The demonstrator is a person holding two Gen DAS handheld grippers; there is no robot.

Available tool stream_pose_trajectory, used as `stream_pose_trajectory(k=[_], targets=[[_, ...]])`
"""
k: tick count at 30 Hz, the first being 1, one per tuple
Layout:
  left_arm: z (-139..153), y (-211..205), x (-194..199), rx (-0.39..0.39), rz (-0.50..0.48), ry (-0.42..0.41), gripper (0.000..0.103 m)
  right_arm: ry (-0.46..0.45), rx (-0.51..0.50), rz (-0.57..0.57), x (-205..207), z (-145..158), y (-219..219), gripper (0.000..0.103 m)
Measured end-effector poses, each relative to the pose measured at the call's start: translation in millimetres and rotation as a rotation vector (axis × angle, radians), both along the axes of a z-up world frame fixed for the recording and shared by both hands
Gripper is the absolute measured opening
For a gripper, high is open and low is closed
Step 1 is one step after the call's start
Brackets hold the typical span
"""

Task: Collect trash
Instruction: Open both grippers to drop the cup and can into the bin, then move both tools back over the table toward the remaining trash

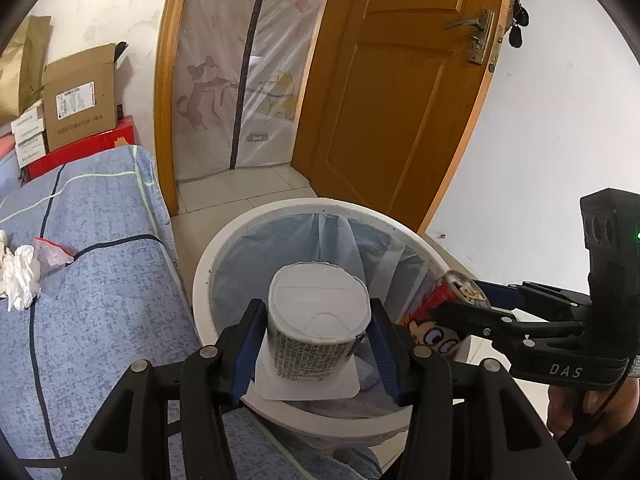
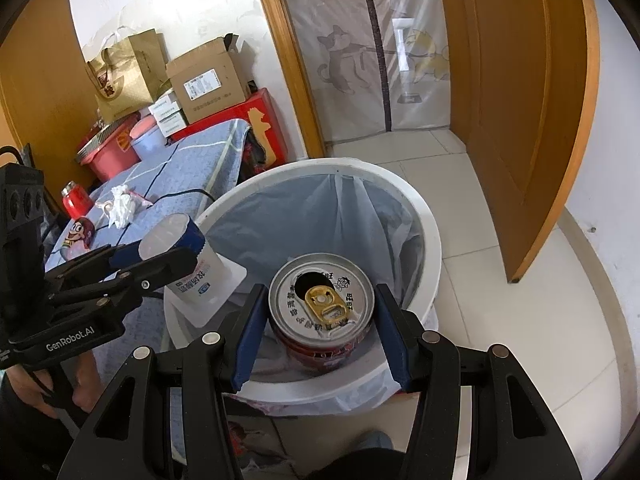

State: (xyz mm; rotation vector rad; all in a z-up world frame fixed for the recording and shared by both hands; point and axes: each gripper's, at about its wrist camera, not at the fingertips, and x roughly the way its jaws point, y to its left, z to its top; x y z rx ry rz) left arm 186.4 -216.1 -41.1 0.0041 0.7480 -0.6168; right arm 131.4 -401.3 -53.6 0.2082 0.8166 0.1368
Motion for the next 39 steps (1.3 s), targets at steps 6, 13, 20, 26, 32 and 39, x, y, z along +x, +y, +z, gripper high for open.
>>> stream_pose_trajectory(k=[6,13,20,26,32,39], targets=[[2,4,-3,-0.004,0.012,-0.006,0.051,-0.015,-0.006,-0.011,-2,5,-1,0.054],[8,11,-7,-0.018,0.030,-0.020,0.053,-0.036,-0.005,-0.008,-6,13,2,0.054],[13,18,-8,-0.038,0.045,-0.019,0.060,-0.049,0.000,0.002,-10,18,5,0.054],[23,29,-16,-0.055,0.064,-0.029,0.060,-0.069,0.006,0.007,-15,24,8,0.054],[29,49,-28,-0.062,0.110,-0.037,0.060,-0.082,0.009,0.033,-18,30,20,0.054],[37,75,-46,-0.047,0.174,-0.057,0.060,-0.113,0.009,0.093,-26,41,44,0.054]])
